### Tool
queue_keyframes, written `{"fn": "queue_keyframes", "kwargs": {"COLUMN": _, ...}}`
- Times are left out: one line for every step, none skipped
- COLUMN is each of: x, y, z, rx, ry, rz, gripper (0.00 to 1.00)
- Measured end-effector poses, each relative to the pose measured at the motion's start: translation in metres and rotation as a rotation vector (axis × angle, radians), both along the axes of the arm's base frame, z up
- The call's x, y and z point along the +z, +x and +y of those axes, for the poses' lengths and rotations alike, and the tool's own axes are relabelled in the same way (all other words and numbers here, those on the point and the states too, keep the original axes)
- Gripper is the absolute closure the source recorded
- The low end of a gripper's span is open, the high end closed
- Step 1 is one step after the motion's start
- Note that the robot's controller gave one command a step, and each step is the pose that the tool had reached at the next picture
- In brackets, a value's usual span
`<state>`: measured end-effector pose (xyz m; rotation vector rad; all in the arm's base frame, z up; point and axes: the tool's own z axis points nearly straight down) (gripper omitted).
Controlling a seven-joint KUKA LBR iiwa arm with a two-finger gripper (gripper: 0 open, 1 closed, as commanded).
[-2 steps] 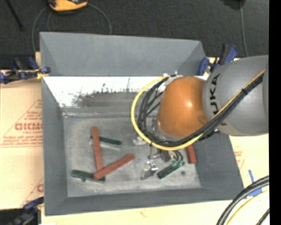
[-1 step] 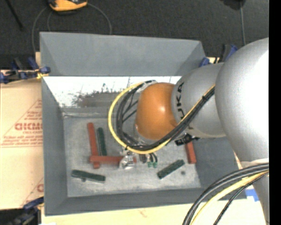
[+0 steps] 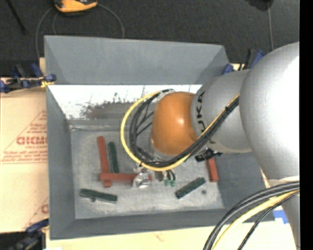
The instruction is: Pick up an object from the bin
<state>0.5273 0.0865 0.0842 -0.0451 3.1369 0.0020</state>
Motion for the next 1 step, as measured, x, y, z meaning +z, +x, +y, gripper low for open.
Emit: {"fn": "queue_keyframes", "kwargs": {"x": 0.1557, "y": -0.0095, "z": -0.0009, "rx": 0.027, "ry": -0.002, "rz": -0.002, "gripper": 1.00}}
